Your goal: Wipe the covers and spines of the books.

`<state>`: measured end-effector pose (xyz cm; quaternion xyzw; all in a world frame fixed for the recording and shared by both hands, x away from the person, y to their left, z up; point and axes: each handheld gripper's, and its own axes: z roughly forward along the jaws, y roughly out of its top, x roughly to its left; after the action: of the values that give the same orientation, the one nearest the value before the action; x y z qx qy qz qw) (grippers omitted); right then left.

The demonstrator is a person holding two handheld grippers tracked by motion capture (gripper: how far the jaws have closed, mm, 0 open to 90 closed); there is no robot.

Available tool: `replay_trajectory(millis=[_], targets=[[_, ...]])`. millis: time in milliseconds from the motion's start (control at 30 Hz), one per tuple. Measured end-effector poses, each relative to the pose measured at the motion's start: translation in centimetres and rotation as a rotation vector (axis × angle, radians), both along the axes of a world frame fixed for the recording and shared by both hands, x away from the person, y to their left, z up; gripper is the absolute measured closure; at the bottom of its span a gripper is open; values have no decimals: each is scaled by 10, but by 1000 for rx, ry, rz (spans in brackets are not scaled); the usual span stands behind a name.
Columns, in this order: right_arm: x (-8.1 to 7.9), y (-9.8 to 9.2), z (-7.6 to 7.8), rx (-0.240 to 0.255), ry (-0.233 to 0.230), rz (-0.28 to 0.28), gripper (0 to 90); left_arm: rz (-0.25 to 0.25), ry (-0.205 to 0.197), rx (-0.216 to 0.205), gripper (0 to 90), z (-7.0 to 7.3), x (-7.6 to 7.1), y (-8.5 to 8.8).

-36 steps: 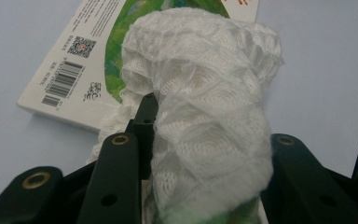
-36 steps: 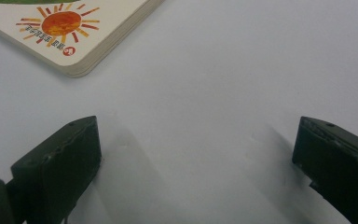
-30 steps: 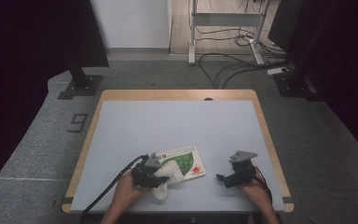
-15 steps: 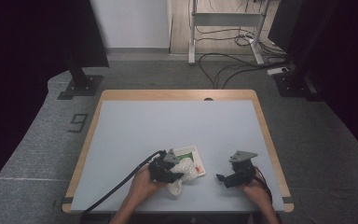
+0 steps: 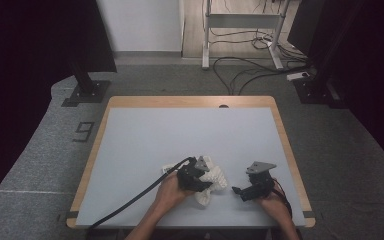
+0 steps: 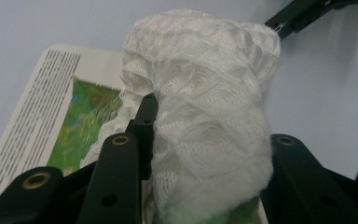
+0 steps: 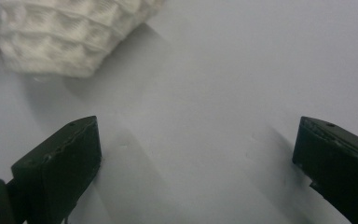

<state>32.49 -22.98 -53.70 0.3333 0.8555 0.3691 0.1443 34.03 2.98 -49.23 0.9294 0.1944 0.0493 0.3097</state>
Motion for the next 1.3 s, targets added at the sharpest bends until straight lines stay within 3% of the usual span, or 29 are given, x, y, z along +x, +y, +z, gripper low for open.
replay_trajectory(millis=[267, 533, 733, 1000, 1300], targets=[[0, 0, 0, 0, 0, 0, 4, -18, -6, 10, 613, 0, 6, -18], [0, 0, 0, 2, 1, 0, 5, -19, -6, 10, 615, 1, 6, -19], [0, 0, 0, 1, 0, -1, 5, -32, -12, -11, 617, 15, 6, -20], [0, 0, 0, 1, 1, -2, 5, -55, -51, -13, 617, 38, 4, -25], [0, 0, 0, 2, 1, 2, 6, -56, -54, 10, 617, 43, 5, -22]])
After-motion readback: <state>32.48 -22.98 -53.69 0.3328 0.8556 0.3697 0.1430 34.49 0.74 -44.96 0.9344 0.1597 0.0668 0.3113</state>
